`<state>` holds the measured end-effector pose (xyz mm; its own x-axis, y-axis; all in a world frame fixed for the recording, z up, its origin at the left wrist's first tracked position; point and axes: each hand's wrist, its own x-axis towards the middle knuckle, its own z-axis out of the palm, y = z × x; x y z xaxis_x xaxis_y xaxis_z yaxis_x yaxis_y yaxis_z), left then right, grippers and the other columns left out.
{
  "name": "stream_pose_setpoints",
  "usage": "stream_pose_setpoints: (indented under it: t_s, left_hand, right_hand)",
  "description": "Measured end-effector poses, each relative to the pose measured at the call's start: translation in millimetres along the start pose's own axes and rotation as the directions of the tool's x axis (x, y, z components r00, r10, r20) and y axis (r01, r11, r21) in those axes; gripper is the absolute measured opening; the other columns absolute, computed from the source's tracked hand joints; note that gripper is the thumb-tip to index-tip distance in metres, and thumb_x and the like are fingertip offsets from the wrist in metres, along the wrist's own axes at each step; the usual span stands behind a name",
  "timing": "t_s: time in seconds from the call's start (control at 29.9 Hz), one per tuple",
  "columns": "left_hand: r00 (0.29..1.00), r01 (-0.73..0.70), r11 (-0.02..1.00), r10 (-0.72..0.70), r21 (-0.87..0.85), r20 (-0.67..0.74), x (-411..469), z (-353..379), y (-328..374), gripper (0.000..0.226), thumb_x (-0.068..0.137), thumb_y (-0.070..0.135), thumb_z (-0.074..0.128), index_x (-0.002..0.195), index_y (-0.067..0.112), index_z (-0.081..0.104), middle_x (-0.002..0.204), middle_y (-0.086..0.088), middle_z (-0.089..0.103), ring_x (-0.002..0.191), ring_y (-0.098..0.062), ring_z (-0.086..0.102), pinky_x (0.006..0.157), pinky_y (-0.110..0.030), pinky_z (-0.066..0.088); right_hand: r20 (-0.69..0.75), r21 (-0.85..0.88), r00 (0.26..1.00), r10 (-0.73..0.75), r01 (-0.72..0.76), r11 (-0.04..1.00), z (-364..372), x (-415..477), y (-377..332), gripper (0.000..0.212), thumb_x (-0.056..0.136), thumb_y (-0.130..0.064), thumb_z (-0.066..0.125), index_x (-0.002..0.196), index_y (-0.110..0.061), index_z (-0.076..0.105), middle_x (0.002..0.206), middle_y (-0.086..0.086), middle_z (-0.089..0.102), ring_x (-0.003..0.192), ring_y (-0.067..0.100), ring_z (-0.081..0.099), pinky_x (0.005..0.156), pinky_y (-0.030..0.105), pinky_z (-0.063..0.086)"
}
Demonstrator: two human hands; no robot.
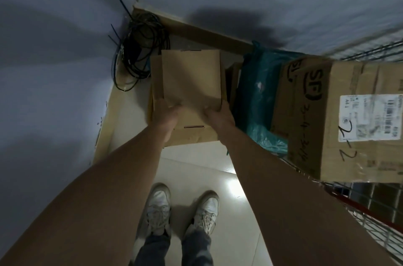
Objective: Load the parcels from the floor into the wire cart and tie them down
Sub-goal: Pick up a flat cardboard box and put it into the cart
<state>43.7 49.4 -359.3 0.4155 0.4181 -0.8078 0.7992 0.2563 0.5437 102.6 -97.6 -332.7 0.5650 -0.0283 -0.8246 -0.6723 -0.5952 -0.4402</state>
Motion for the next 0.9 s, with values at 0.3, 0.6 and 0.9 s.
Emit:
stream_pose_setpoints:
  t_s: [0.3,0.6,0.9]
  left_hand:
    - [0.994,-0.098,0.993,0.101,-0.063,0.046,-61,-24,53,0.072,0.089,0.029,0.080,0.150,0.028,0.041,0.135,0.007,0.061,0.118,-0.017,0.061,0.107,-0.046,0.049]
    - [0.935,-0.351,0.936,0.352,-0.040,0.049,-217,-70,233,0.070,0.098,0.019,0.071,0.156,0.015,0.033,0.141,0.000,0.054,0.130,-0.024,0.054,0.101,-0.041,0.048]
    - [0.733,-0.681,0.732,0.680,0.026,0.015,-450,-108,420,0.069,0.099,0.030,0.068,0.156,0.028,0.029,0.149,-0.002,0.049,0.134,-0.031,0.050,0.106,-0.048,0.046]
  right_hand:
    - [-0.080,-0.088,0.991,-0.112,0.104,0.991,-32,-65,-36,0.066,0.098,-0.036,0.062,0.157,-0.029,0.033,0.142,0.006,0.059,0.125,0.031,0.058,0.104,0.039,0.050]
    - [-0.191,-0.048,0.908,-0.372,0.370,0.928,-121,-223,-173,0.062,0.100,-0.038,0.063,0.155,-0.029,0.037,0.139,0.001,0.061,0.123,0.027,0.061,0.100,0.044,0.054]
    - [-0.419,0.040,0.728,-0.542,0.611,0.790,-239,-442,-302,0.057,0.103,-0.038,0.058,0.155,-0.029,0.036,0.142,0.004,0.059,0.130,0.032,0.056,0.109,0.049,0.049]
